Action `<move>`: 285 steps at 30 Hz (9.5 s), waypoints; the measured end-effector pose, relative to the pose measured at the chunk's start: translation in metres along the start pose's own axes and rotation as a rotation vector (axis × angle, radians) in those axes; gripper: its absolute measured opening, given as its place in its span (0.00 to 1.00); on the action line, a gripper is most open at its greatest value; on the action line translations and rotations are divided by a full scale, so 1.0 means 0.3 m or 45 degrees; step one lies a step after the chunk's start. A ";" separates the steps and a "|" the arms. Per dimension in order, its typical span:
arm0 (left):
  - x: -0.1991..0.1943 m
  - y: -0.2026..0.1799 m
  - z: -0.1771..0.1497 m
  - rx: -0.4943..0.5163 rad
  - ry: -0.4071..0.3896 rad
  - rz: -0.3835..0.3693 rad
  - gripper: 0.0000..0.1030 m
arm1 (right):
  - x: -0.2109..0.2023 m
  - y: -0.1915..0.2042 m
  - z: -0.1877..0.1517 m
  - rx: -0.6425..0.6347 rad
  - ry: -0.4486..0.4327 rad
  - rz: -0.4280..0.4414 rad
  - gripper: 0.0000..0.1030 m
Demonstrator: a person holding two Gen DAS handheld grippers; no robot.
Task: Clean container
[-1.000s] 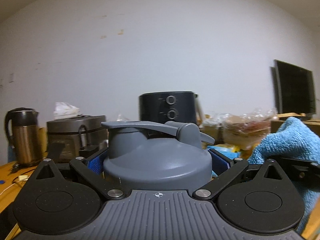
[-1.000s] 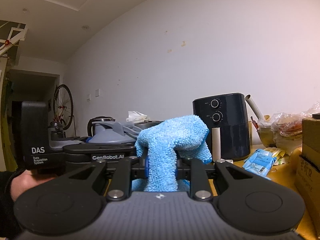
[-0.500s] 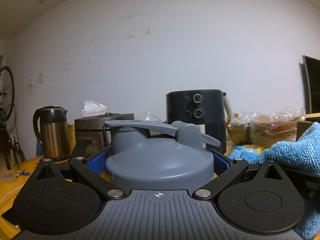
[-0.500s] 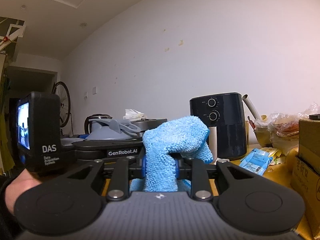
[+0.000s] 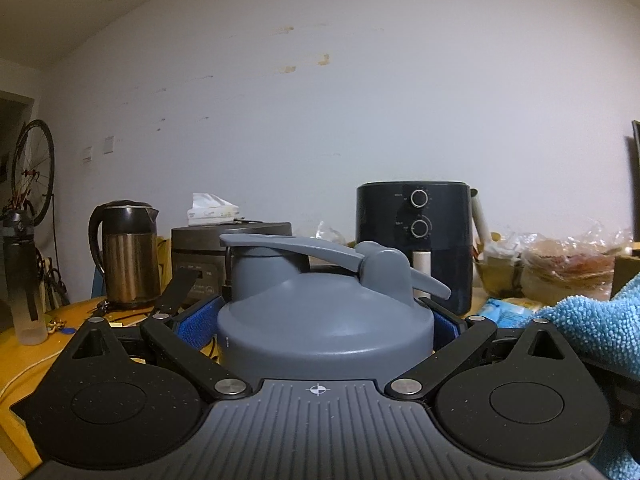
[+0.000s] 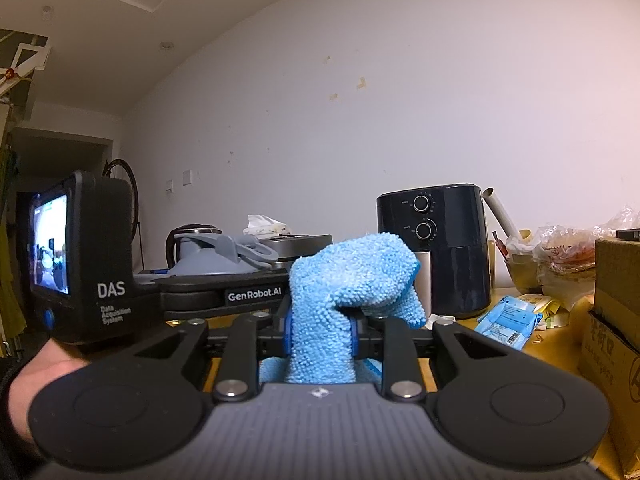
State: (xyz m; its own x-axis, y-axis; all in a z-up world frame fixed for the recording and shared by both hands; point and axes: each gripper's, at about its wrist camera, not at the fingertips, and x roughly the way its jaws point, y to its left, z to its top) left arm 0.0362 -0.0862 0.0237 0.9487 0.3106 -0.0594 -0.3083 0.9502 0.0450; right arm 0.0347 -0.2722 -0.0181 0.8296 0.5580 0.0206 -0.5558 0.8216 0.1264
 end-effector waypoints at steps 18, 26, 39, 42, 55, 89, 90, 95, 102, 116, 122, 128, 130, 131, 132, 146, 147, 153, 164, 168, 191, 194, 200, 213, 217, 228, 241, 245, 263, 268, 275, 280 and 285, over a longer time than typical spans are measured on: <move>-0.003 0.024 -0.015 0.013 -0.021 -0.110 0.93 | 0.003 -0.015 0.000 -0.005 0.007 0.007 0.23; 0.003 0.058 -0.026 0.021 -0.037 -0.229 0.93 | 0.004 -0.016 0.000 -0.006 0.010 0.008 0.23; 0.031 0.122 -0.027 0.036 -0.024 -0.452 0.93 | 0.014 -0.007 -0.003 -0.024 0.028 0.026 0.23; 0.043 0.137 -0.028 0.037 -0.021 -0.513 0.93 | 0.020 -0.010 -0.006 -0.025 0.040 0.027 0.23; 0.080 0.188 -0.036 0.046 -0.026 -0.744 0.93 | 0.066 0.013 -0.036 -0.081 0.134 0.105 0.23; 0.155 0.257 -0.024 0.083 0.006 -1.119 0.92 | 0.087 0.089 -0.058 -0.123 0.204 0.382 0.23; 0.156 0.257 -0.024 0.084 0.007 -1.121 0.92 | 0.085 0.092 -0.057 -0.126 0.206 0.391 0.23; 0.157 0.260 -0.022 0.085 0.009 -1.125 0.92 | 0.086 0.094 -0.058 -0.130 0.208 0.365 0.23; 0.158 0.263 -0.019 0.089 0.012 -1.132 0.92 | 0.117 0.100 -0.069 -0.133 0.222 0.272 0.23; 0.175 0.270 -0.014 0.101 0.025 -1.177 0.93 | 0.133 0.109 -0.074 -0.112 0.223 0.250 0.30; 0.174 0.268 -0.016 0.106 0.027 -1.181 0.93 | 0.136 0.107 -0.069 -0.101 0.234 0.246 0.32; 0.176 0.266 -0.015 0.113 0.031 -1.182 0.93 | 0.141 0.120 -0.058 -0.113 0.262 0.227 0.27; 0.176 0.266 -0.015 0.115 0.032 -1.183 0.93 | 0.143 0.121 -0.056 -0.112 0.270 0.225 0.26; 0.176 0.266 -0.015 0.115 0.032 -1.183 0.93 | 0.144 0.122 -0.055 -0.111 0.276 0.224 0.25; 0.176 0.266 -0.015 0.115 0.032 -1.183 0.93 | 0.145 0.122 -0.054 -0.110 0.283 0.222 0.24; 0.179 0.265 -0.015 0.117 0.041 -1.182 0.93 | 0.175 0.180 -0.035 -0.226 0.439 0.159 0.19; 0.179 0.265 -0.014 0.117 0.042 -1.182 0.93 | 0.178 0.183 -0.036 -0.231 0.450 0.155 0.19; 0.179 0.264 -0.014 0.116 0.045 -1.178 0.93 | 0.198 0.187 -0.054 -0.223 0.512 0.144 0.19; 0.180 0.263 -0.013 0.119 0.049 -1.178 0.93 | 0.226 0.168 -0.111 -0.173 0.588 0.143 0.19; 0.180 0.264 -0.013 0.120 0.052 -1.178 0.93 | 0.237 0.165 -0.134 -0.157 0.612 0.137 0.19; 0.180 0.265 -0.012 0.119 0.054 -1.176 0.93 | 0.310 0.113 -0.187 0.009 0.782 0.130 0.41; 0.179 0.264 -0.013 0.118 0.052 -1.175 0.93 | 0.309 0.113 -0.188 0.021 0.778 0.130 0.43; 0.180 0.265 -0.013 0.117 0.052 -1.175 0.93 | 0.309 0.129 -0.193 0.055 0.760 0.165 0.68; 0.183 0.264 -0.010 0.117 0.052 -1.175 0.93 | 0.286 0.113 -0.198 0.058 0.719 0.166 0.31; 0.181 0.263 -0.009 0.117 0.052 -1.174 0.93 | 0.283 0.118 -0.200 0.028 0.709 0.159 0.26; 0.184 0.264 -0.010 0.117 0.051 -1.176 0.93 | 0.263 0.134 -0.201 -0.030 0.662 0.153 0.16; 0.181 0.265 -0.013 0.117 0.050 -1.177 0.93 | 0.255 0.148 -0.183 -0.067 0.637 0.147 0.15; 0.181 0.265 -0.014 0.117 0.050 -1.178 0.93 | 0.243 0.147 -0.164 -0.068 0.602 0.155 0.12; 0.182 0.265 -0.009 0.124 0.055 -1.180 0.93 | 0.189 0.161 -0.059 -0.075 0.420 0.169 0.12; 0.181 0.265 -0.009 0.126 0.055 -1.181 0.93 | 0.175 0.162 -0.035 -0.072 0.358 0.171 0.12; 0.178 0.264 -0.011 0.125 0.056 -1.183 0.93 | 0.153 0.166 -0.002 -0.052 0.234 0.178 0.12; 0.177 0.263 -0.014 0.122 0.053 -1.187 0.93 | 0.147 0.161 -0.007 -0.024 0.200 0.183 0.12; 0.177 0.262 -0.016 0.120 0.051 -1.186 0.93 | 0.143 0.161 -0.008 -0.017 0.192 0.184 0.12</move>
State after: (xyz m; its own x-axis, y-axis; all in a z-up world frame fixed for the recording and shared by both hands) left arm 0.0621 0.0051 0.0192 0.8068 -0.5724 -0.1467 0.5832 0.8112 0.0423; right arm 0.0434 -0.2083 -0.0134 0.7245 0.6802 -0.1113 -0.6697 0.7329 0.1200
